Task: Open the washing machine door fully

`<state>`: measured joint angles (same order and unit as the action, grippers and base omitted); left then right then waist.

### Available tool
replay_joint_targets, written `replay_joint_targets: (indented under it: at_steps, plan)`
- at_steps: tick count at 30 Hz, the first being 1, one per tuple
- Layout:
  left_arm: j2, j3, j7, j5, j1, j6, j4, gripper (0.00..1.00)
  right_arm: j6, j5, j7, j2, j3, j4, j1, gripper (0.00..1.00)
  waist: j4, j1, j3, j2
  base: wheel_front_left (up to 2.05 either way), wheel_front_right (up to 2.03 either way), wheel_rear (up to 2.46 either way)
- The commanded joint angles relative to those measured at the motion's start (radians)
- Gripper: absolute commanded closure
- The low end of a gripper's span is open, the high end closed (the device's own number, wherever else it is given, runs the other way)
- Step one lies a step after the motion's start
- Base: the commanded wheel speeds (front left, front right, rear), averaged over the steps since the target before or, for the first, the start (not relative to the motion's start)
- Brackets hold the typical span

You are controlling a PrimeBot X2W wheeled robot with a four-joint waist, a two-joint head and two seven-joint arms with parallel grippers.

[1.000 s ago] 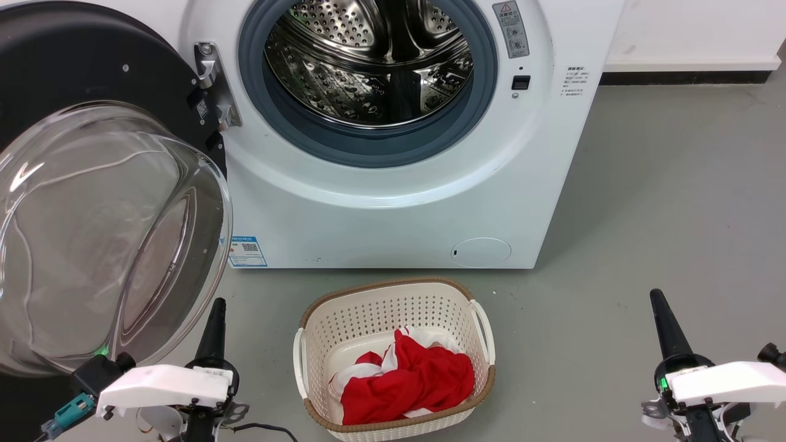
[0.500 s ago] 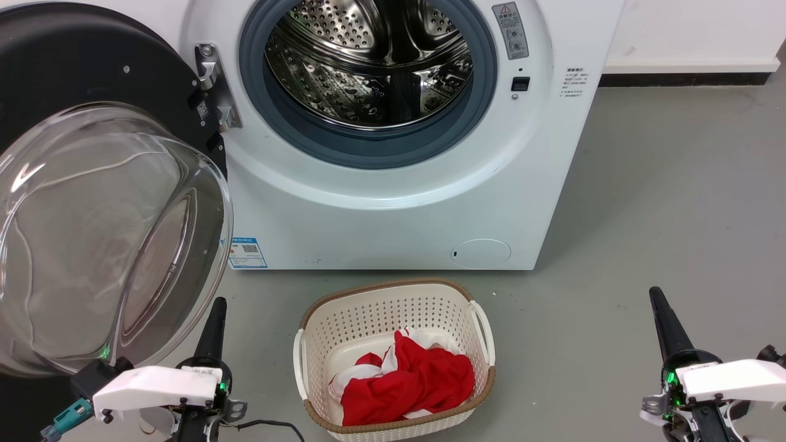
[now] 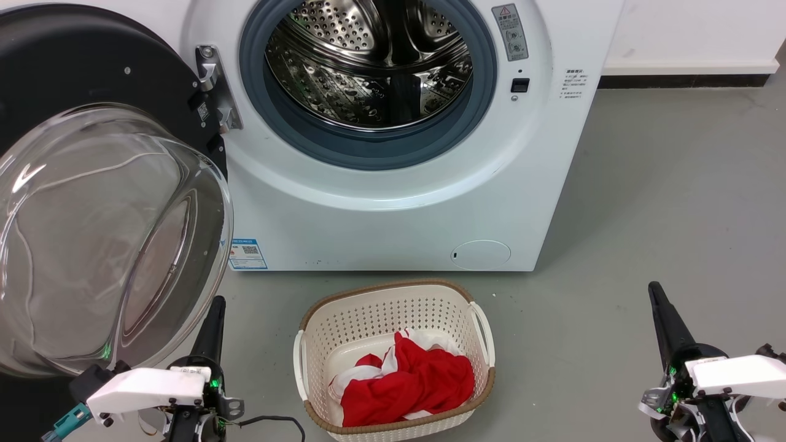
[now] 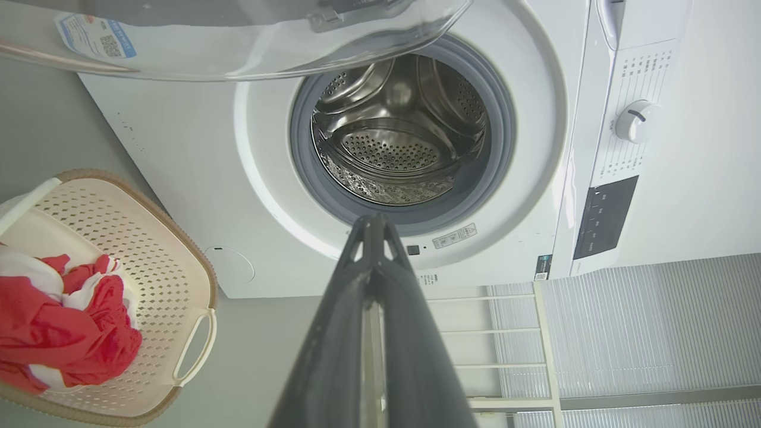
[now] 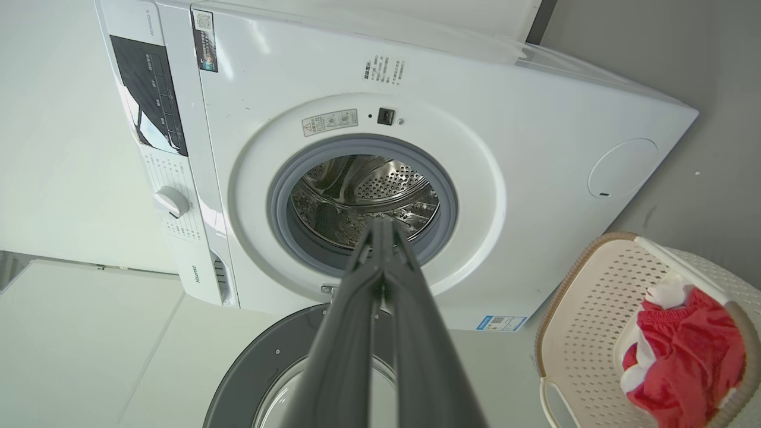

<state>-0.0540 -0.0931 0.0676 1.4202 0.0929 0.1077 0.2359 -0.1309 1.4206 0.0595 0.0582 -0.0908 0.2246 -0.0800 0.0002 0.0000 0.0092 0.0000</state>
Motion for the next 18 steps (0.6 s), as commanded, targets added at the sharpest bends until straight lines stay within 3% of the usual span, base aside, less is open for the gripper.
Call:
replay_joint_targets:
  at_steps: [1,18]
  plan:
    - [0.000,-0.004,0.007,0.025,0.020,0.008,0.001,1.00,0.000,0.028,0.007,0.003,-0.004,0.000,-0.017,1.00,0.000,0.0000,0.000,0.0000,0.00,0.00,0.00]
    - [0.003,-0.018,0.037,0.143,0.019,0.021,0.008,1.00,0.000,0.150,0.037,0.001,-0.010,0.016,-0.027,1.00,0.000,0.0000,-0.004,0.0000,0.00,0.00,0.00]
